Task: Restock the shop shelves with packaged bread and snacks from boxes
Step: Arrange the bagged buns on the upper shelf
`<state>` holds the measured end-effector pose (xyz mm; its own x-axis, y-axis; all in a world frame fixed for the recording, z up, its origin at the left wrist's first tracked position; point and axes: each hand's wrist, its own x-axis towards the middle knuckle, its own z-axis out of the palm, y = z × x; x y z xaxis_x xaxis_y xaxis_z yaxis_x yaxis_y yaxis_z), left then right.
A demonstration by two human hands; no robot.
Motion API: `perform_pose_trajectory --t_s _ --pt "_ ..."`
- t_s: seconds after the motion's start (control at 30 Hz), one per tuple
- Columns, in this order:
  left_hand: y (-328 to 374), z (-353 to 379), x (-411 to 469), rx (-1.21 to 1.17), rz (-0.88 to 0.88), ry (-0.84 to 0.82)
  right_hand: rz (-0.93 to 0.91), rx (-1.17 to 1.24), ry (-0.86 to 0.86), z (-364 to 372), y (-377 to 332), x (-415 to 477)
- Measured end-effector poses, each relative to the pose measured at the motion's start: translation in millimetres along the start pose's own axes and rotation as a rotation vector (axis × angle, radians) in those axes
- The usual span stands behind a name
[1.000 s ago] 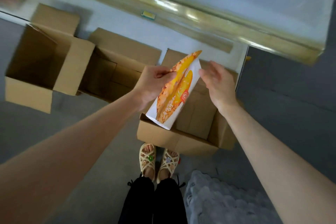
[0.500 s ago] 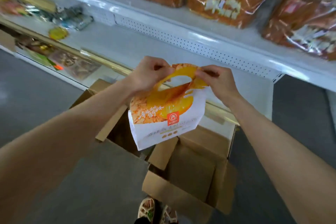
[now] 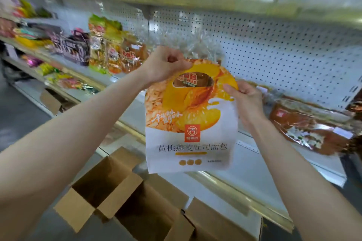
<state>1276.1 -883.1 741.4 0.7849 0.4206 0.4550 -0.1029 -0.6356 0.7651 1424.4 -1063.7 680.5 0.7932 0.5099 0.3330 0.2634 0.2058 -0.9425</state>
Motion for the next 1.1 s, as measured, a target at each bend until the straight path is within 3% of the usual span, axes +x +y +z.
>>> perform_pose_trajectory --t_s 0.13,0.27,0.5,0.7,0.8,1.1 --pt "1.8 -14.3 -1.3 -0.051 -0.033 0.195 -0.038 0.054 0.05 3.8 -32.9 6.9" --pt "-9.3 -18.7 -13.4 -0.237 -0.204 0.169 -0.086 0.098 0.116 1.1 -63.6 18.6" --pt "2.7 -26.0 -13.6 -0.564 -0.222 0.274 -0.104 0.13 0.133 12.8 -107.0 40.6" --pt "22.5 -55.0 -7.3 -0.563 -0.153 0.338 -0.201 0.058 0.059 22.2 -117.5 48.1" --pt "23.3 -74.0 -4.7 -0.618 -0.149 0.351 -0.165 0.061 0.011 32.6 -106.6 46.5" --pt "-0.2 -164.9 2.2 -0.617 -0.114 0.337 -0.191 0.16 0.071 124.7 -123.3 48.8"
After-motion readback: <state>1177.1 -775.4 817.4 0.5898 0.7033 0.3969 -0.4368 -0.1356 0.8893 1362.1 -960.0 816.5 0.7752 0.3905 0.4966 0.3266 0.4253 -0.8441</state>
